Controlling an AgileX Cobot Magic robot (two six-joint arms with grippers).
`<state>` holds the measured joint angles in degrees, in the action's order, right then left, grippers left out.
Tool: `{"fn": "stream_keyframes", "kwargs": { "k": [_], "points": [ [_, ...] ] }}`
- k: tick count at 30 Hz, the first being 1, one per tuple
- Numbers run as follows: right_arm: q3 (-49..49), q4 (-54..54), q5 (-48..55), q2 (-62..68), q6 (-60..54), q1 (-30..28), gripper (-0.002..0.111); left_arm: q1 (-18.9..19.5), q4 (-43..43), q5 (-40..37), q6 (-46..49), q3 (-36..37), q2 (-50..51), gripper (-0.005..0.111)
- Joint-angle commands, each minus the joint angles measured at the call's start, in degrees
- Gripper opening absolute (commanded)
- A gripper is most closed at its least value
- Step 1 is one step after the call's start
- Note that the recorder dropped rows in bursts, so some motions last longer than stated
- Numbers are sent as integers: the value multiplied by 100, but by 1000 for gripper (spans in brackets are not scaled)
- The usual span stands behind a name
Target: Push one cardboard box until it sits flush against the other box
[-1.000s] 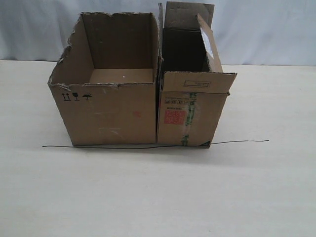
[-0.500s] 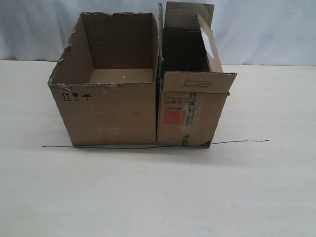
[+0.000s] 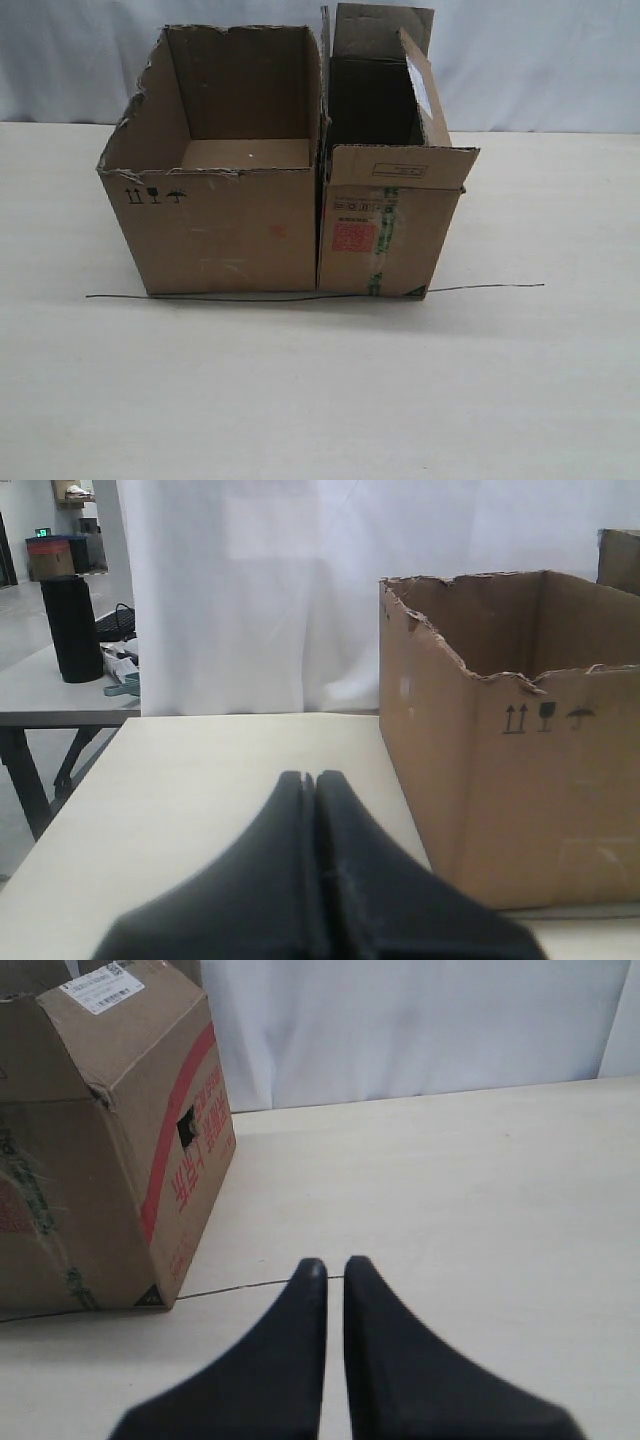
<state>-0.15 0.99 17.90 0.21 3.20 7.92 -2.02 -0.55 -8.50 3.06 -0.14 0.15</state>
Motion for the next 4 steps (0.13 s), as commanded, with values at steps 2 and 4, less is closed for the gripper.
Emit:
{"fn": "stream_keyframes", "kwargs": {
  "k": [2,4],
  "points": [
    [15,7,0,-21,-28,9,5,0,6,25,-21,14,-15,0],
    [15,7,0,-21,-28,9,5,0,6,25,-21,14,-15,0]
  ]
}}
